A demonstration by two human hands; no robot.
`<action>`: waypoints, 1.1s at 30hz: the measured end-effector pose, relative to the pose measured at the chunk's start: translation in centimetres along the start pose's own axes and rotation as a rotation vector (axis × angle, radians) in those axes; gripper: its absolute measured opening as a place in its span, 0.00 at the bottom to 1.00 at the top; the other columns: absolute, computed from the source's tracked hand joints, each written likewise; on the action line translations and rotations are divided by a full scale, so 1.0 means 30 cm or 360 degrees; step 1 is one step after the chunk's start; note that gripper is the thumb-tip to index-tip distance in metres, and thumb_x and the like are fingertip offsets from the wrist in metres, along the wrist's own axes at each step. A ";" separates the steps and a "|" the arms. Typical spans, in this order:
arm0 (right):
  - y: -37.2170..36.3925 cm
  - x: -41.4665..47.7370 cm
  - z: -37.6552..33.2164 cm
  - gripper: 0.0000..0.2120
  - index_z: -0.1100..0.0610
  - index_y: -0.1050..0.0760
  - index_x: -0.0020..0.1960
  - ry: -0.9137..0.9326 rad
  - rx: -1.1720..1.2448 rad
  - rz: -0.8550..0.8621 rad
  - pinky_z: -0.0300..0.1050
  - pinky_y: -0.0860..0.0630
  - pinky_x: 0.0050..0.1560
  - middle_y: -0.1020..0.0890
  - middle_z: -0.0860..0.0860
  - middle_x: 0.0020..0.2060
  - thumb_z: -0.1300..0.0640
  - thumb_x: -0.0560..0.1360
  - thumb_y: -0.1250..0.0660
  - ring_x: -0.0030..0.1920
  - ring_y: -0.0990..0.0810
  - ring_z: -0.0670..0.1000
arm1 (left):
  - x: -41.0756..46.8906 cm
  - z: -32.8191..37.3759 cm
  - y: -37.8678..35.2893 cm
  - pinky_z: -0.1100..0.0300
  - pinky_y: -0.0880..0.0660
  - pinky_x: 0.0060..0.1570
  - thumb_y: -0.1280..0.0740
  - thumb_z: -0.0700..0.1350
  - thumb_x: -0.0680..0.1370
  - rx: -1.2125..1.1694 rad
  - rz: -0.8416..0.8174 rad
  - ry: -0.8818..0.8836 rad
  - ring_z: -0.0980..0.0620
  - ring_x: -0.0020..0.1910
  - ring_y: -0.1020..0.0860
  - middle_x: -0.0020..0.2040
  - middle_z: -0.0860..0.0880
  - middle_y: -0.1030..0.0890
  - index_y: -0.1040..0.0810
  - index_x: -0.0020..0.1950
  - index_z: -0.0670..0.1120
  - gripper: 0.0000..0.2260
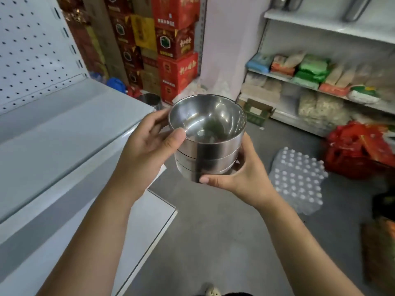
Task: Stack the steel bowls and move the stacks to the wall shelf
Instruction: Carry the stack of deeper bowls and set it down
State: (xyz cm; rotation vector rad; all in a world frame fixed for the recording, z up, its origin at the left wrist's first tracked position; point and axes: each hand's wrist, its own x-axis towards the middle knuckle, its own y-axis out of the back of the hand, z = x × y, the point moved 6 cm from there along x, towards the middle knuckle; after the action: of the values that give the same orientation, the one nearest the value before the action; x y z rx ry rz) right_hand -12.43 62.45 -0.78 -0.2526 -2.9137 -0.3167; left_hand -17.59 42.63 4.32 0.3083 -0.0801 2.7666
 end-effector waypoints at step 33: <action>1.082 1.011 0.520 0.54 0.51 0.36 0.77 -0.0257 -0.0087 0.0674 0.36 0.23 0.60 0.20 0.44 0.66 0.60 0.57 0.12 0.66 0.20 0.44 | 1.546 -0.425 -0.979 0.57 0.21 0.60 0.27 0.48 0.75 -0.0230 -0.0759 0.0166 0.53 0.65 0.19 0.68 0.49 0.20 0.26 0.70 0.44 0.25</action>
State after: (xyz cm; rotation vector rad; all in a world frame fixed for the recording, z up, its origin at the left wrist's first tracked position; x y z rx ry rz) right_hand -38.33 101.72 -2.90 -0.9243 -2.9047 -0.3166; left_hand -52.18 87.11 2.72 0.1232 -0.1571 2.2844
